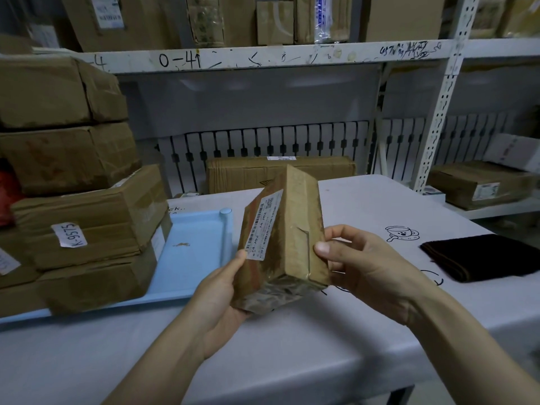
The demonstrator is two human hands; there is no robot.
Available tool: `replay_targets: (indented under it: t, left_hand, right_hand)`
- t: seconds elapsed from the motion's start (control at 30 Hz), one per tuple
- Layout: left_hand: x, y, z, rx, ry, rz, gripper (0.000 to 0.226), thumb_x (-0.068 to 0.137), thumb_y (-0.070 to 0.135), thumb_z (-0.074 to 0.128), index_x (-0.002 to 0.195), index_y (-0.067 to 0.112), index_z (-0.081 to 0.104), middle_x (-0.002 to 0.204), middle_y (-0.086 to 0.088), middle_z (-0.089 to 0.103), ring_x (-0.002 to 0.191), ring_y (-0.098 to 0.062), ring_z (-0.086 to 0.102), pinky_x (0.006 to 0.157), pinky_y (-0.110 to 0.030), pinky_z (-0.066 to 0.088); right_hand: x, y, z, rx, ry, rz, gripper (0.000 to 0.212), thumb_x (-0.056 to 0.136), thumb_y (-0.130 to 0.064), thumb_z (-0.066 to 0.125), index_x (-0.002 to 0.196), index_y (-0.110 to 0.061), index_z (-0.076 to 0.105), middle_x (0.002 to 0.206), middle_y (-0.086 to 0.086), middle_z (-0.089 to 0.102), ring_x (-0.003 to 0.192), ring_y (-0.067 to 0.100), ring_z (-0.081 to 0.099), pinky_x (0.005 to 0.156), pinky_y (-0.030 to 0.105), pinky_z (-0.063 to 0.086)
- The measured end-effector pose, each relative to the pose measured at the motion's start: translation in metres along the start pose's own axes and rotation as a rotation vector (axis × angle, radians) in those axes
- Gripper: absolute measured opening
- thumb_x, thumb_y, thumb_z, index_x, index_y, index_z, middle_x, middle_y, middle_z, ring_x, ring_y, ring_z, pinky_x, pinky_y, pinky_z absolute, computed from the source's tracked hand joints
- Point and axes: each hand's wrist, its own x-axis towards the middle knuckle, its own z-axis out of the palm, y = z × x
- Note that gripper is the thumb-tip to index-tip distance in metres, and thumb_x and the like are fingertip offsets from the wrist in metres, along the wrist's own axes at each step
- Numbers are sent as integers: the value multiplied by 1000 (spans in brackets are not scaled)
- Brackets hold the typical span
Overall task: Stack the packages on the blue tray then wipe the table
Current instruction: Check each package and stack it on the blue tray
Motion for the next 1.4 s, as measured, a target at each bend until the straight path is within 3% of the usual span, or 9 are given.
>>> replay_targets:
  t: [0.2, 0.33, 0.57, 0.8, 0.97, 1.1, 1.23, 1.4]
  left_hand:
    - [-6, 3, 6, 7, 22, -32, 34, 101, 32, 50, 121, 11, 67, 110, -14, 74, 101, -30, 72, 94, -47, 52]
    - [-8, 4, 7, -9, 23, -82, 35, 100, 35, 50, 120, 12, 68, 108, -15, 75, 99, -30, 73, 84, -43, 55]
    - [-10, 5, 5, -34, -43, -132, 33, 97, 39, 54, 122, 22, 67, 110, -14, 74, 92, -28, 73, 65, -38, 57]
    - [-9, 6, 8, -62, -104, -137, 34, 95, 38, 55, 121, 22, 69, 114, -13, 73, 97, -28, 69, 63, -35, 60]
    - [-4, 5, 7, -63, -104, -135, 43, 86, 40, 62, 122, 17, 68, 119, -15, 71, 107, -32, 64, 68, -37, 60]
    - [-4, 5, 7, -46, -93, -101, 51, 76, 38, 69, 122, 16, 68, 116, -15, 72, 104, -31, 69, 61, -39, 62]
    - [-5, 3, 6, 18, -80, -43, 48, 75, 36, 72, 118, 16, 67, 109, -12, 75, 99, -30, 72, 67, -42, 60]
    - [-7, -1, 9, 135, -58, 44, 40, 84, 37, 70, 119, 17, 65, 106, -9, 76, 97, -27, 74, 76, -47, 60]
  right_hand:
    - [0, -4, 6, 35, 31, -30, 42, 67, -9, 74, 103, -5, 53, 61, 8, 59, 50, 17, 56, 50, 28, 55]
    - [2, -2, 5, 37, 76, -19, 44, 65, -15, 79, 101, -6, 55, 77, 18, 57, 61, 26, 55, 54, 33, 57]
    - [5, -1, -3, 26, 218, -77, 46, 71, -17, 76, 112, -5, 60, 79, 10, 68, 62, 26, 61, 63, 38, 58]
    - [7, 5, -11, 15, 255, -86, 19, 91, -14, 65, 108, -5, 67, 80, 7, 67, 57, 18, 62, 72, 40, 57]
    - [10, 10, -15, -1, 283, -66, 27, 94, -19, 63, 110, 2, 67, 84, 12, 58, 56, 20, 61, 74, 44, 55]
    - [13, 10, -18, -49, 352, 9, 47, 95, -45, 57, 112, -3, 68, 96, 14, 66, 80, 29, 64, 72, 41, 57]
    - [14, 12, -24, -124, 374, 71, 58, 92, -59, 51, 112, -8, 70, 98, 12, 68, 85, 28, 62, 82, 45, 53]
    - [12, 16, -22, -271, 339, 80, 37, 93, -43, 61, 103, -10, 74, 94, 9, 73, 79, 22, 67, 77, 40, 54]
